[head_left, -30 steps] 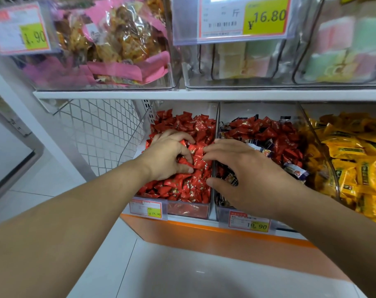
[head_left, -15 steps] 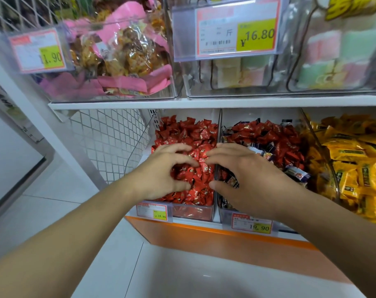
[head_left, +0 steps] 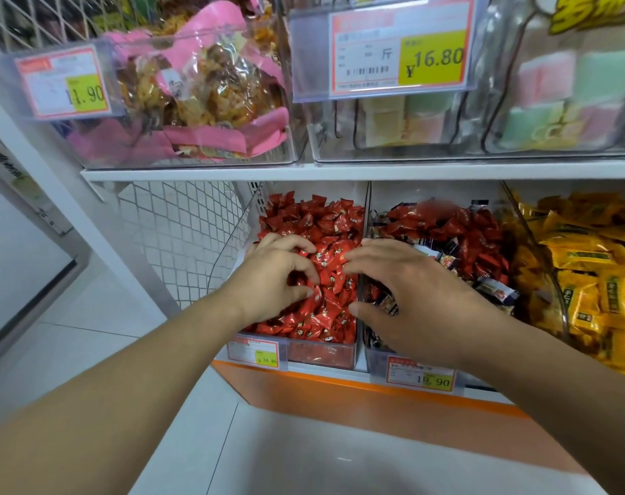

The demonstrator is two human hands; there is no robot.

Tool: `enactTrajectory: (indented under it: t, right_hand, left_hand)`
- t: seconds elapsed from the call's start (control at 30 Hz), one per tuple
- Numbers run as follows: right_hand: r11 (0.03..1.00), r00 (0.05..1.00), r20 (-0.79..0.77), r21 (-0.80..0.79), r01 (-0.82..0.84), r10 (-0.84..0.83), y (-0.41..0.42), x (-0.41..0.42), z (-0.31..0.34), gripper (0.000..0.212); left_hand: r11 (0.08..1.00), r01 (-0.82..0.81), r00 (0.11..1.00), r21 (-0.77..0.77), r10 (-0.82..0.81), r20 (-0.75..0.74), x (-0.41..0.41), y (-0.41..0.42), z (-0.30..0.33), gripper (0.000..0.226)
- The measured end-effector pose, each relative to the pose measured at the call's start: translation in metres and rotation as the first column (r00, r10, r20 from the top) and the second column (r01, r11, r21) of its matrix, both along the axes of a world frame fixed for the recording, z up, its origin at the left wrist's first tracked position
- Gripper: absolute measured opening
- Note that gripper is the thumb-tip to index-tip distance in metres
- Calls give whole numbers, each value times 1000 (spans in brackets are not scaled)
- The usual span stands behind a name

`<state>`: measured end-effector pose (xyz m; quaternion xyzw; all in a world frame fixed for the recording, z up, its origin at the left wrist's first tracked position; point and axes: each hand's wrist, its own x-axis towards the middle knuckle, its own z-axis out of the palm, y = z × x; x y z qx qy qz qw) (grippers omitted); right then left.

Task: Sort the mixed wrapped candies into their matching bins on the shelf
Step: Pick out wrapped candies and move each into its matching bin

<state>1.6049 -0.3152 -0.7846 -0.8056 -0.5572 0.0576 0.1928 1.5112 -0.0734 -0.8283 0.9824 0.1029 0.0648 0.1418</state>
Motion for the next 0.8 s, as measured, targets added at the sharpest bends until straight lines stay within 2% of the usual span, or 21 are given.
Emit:
enactTrajectory:
  t: [0.13, 0.23, 0.37, 0.43, 0.5, 0.67, 0.8]
  right_hand:
    - [1000, 1000, 24, 25, 5, -5, 2, 0, 1, 52]
    - [998, 996, 90, 55, -6, 1, 4, -5, -2, 49]
    - [991, 966, 230, 35, -131, 119, 22, -18, 3, 55]
    - [978, 949, 235, -37, -205, 208, 44, -26, 8, 54]
    - [956, 931, 230, -142, -256, 284, 73, -30, 6, 53]
    - [828, 901, 116, -457, -326, 419, 131, -18, -12, 49]
    - [773, 878, 222, -594, -223, 424, 140, -2, -2, 39]
  left_hand:
    - [997, -71, 997, -20, 72, 15, -18, -2, 4, 40]
    - [998, -68, 998, 4, 68, -4, -39, -5, 6, 53]
    - [998, -36, 999, -52, 37, 20, -58, -3, 19, 49]
    - [999, -35, 993, -1, 34, 109, -63, 2, 28, 44]
    - [998, -68, 984, 7, 65, 164, -69, 9, 32, 50]
    - [996, -79, 996, -35, 80, 28, -88, 20, 22, 56]
    - [999, -52, 998, 7, 52, 19, -88, 19, 10, 49]
